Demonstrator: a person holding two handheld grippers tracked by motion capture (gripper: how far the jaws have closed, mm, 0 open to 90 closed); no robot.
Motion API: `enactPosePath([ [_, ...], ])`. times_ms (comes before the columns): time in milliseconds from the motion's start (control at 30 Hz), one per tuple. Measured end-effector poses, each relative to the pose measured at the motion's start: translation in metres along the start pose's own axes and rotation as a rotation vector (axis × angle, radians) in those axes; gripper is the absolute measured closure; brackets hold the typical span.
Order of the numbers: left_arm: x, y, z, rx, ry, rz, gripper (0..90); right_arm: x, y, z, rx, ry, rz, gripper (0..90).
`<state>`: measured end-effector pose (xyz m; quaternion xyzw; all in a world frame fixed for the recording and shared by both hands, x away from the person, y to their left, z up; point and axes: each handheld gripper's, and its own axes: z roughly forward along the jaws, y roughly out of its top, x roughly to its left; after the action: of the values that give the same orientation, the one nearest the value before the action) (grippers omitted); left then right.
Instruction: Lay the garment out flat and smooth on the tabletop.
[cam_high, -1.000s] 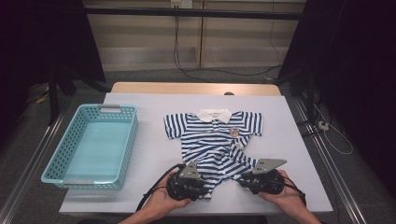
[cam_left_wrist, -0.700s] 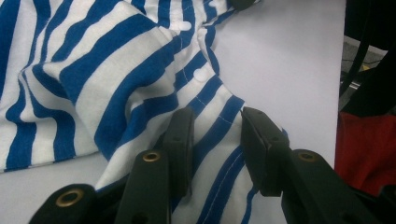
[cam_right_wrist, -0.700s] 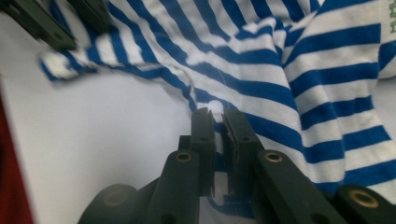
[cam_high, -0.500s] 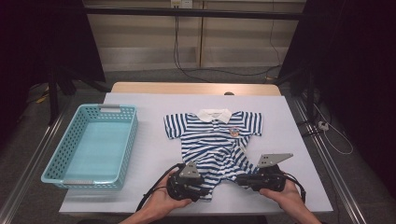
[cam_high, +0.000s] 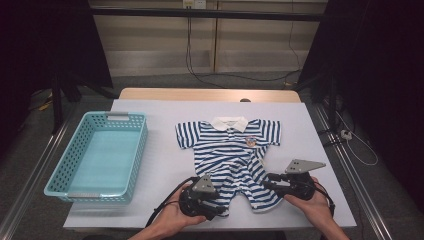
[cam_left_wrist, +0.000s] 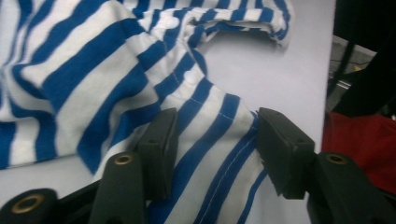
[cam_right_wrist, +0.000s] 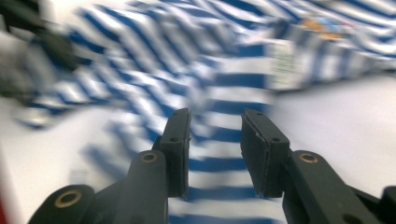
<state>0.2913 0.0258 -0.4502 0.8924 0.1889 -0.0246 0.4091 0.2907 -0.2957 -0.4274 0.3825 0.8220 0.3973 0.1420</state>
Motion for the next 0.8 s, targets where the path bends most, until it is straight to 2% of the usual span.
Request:
enactPosePath([
  [67,-0.002,0.0,-0.001,0.027,0.006,0.021,46.3,-0.008,-0.001,0.0,0.003,-0.024,0.021,63.5],
  [100,-0.005,0.0,0.0,0.023,0.007,0.032,46.4,-0.011,-0.001,0.002,0.007,-0.039,0.009,63.3],
  [167,-0.01,0.0,0.001,0.025,0.016,0.036,46.2,-0.016,-0.001,0.006,0.031,-0.04,0.019,63.1],
  [200,-0.018,-0.002,0.007,-0.046,-0.012,-0.035,45.6,-0.018,-0.002,0.009,0.048,-0.046,0.021,63.1],
  [233,-0.018,0.0,0.004,0.013,-0.001,0.04,45.5,-0.02,-0.002,0.011,0.059,-0.042,0.022,63.1],
  [267,-0.02,0.0,0.004,0.024,0.01,0.063,45.5,-0.02,-0.002,0.013,0.07,-0.047,0.027,63.1],
  [300,-0.023,0.0,0.005,0.024,0.039,0.064,47.2,-0.02,-0.001,0.016,0.078,-0.046,0.024,62.7],
  [333,-0.021,0.0,0.004,0.031,0.059,0.097,54.8,-0.02,-0.001,0.019,0.092,-0.041,0.024,62.7],
  [367,-0.018,0.001,0.003,0.04,0.055,0.105,62.2,-0.02,0.0,0.023,0.104,-0.031,0.02,62.6],
  [400,-0.016,0.001,0.004,0.019,0.057,0.069,68.3,-0.02,0.001,0.026,0.114,-0.022,0.016,63.0],
  [433,-0.015,0.001,0.004,0.009,0.065,0.052,73.2,-0.02,0.002,0.028,0.129,-0.017,0.016,63.9],
  [467,-0.012,0.001,0.002,0.042,0.069,0.08,77.7,-0.021,0.002,0.031,0.141,-0.012,0.016,64.9],
  [500,-0.012,0.002,0.002,0.042,0.071,0.083,78.9,-0.021,0.002,0.032,0.139,-0.011,0.02,67.8],
  [533,-0.015,0.001,0.003,0.016,0.073,0.058,79.4,-0.021,0.002,0.032,0.136,-0.01,0.018,71.1],
  [567,-0.014,0.001,0.002,0.033,0.063,0.082,79.8,-0.021,0.001,0.03,0.14,-0.001,0.032,76.6],
  [633,-0.015,0.001,0.002,0.022,0.038,0.054,80.2,-0.021,-0.001,0.028,0.141,0.016,0.033,85.2],
  [667,-0.017,0.0,0.002,0.023,0.044,0.041,80.2,-0.021,-0.001,0.026,0.139,0.011,0.024,87.3],
  [700,-0.017,0.001,0.001,0.023,0.028,0.05,80.2,-0.02,-0.002,0.024,0.137,0.007,0.026,88.2],
  [733,-0.017,0.001,-0.001,0.036,0.024,0.08,80.2,-0.019,-0.003,0.021,0.135,0.006,0.017,88.5],
  [767,-0.021,0.001,0.0,0.011,0.02,0.047,80.1,-0.019,-0.003,0.018,0.128,0.004,0.016,88.6],
  [800,-0.02,0.002,-0.001,0.024,0.019,0.076,79.8,-0.019,-0.005,0.014,0.122,0.005,0.017,88.7],
])
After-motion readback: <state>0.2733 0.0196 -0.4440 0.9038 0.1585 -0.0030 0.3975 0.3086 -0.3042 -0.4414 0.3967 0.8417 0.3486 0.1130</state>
